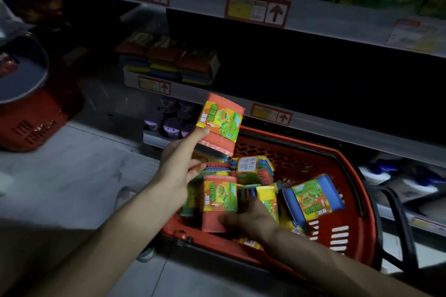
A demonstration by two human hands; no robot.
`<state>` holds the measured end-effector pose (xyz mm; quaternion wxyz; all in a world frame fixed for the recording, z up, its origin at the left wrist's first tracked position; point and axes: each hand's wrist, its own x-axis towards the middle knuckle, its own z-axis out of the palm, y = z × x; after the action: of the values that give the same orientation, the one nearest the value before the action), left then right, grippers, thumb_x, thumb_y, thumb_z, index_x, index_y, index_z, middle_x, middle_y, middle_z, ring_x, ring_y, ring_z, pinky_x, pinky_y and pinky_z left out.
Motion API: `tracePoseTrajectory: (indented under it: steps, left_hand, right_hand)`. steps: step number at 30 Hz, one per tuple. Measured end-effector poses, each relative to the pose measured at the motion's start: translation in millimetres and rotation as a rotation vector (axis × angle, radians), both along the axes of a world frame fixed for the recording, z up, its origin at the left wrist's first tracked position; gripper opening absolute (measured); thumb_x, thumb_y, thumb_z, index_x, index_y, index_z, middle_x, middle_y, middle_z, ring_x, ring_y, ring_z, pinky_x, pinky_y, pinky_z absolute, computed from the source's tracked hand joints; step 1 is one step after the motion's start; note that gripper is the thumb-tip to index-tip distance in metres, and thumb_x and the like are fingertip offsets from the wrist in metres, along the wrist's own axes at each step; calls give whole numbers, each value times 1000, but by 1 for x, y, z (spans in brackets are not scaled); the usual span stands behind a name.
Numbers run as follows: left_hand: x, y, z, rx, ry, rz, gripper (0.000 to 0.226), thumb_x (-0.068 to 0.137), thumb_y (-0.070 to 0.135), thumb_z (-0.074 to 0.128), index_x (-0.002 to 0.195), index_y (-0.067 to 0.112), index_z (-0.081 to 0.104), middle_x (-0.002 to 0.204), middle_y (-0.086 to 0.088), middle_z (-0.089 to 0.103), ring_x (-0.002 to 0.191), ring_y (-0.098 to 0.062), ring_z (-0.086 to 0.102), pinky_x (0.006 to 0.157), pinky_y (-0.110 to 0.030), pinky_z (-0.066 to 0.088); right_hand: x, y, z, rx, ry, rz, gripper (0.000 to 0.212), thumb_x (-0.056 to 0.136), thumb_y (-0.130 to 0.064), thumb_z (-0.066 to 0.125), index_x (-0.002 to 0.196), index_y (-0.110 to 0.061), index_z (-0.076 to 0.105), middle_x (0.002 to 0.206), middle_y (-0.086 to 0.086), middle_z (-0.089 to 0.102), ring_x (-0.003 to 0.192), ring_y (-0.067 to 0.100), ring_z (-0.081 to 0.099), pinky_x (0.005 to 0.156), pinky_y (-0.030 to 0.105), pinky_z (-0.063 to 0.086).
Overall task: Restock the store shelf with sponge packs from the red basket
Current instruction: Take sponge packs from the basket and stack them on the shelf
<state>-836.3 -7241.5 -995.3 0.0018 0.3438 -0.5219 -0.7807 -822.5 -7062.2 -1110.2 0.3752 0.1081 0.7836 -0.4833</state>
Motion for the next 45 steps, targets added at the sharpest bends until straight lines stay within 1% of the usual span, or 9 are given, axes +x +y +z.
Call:
tracePoseTrajectory:
  steps: [4,7,9,16,21,25,35,41,45]
  left_hand:
    - [5,-6,-2,-10,-28,30,60,74,44,87,125,23,65,125,-8,70,106,-24,71,81,-31,59]
    - [8,-9,0,6,-42,49,52,77,43,86,121,23,67,122,-10,71,106,-25,71,79,-31,57]
    - [9,-8,1,12,-39,55,50,78,42,84,120,23,66,121,-10,71,108,-25,70,82,-33,57]
    - [5,-10,6,2,-34,90,51,75,46,85,118,26,65,125,-11,68,110,-26,68,77,-32,55]
    - [0,-13,13,18,-13,116,37,80,44,83,108,27,67,122,-11,70,109,-26,68,82,-33,56]
    - [0,-15,14,22,-18,117,41,79,45,84,110,26,66,120,-12,70,107,-26,70,78,-33,56]
    - [1,-1,16,20,43,92,30,86,45,77,107,29,65,118,-8,72,105,-22,72,81,-31,56]
    - [-6,16,12,-2,64,89,39,83,45,80,115,29,65,127,-7,69,109,-23,70,78,-31,56]
    - [-13,27,10,-19,83,46,35,84,47,79,113,34,65,125,-3,70,107,-20,72,84,-31,57]
  right_hand:
    - [-1,-5,8,-30,-105,50,35,75,-29,92,98,-15,70,81,-1,72,54,7,66,44,17,49]
    - [5,-10,2,-31,-51,5,56,66,-30,97,107,-17,62,103,4,74,81,17,72,65,27,59]
    - [9,-13,-2,-103,-76,-69,57,69,-25,95,110,-16,56,107,4,72,80,14,68,59,20,53]
    - [-2,-22,-9,-207,-205,-135,109,32,-70,96,126,-27,62,117,0,75,104,24,74,89,40,60]
    - [-7,-38,2,-205,-156,-70,84,54,-61,94,123,-21,67,109,-2,77,96,17,75,89,36,62]
    - [-11,-37,23,-181,-141,-48,39,78,-42,87,101,-15,72,87,-1,75,64,9,70,51,18,55]
    - [-43,57,113,-162,326,-74,55,72,-14,91,120,-24,65,108,3,68,85,13,69,69,21,58]
    - [-57,91,137,-75,748,-12,47,83,-53,75,122,-31,63,117,-4,67,99,11,71,76,32,65]
    - [-68,89,142,-8,888,64,57,78,-65,69,122,-30,65,122,-12,61,105,4,65,78,21,61]
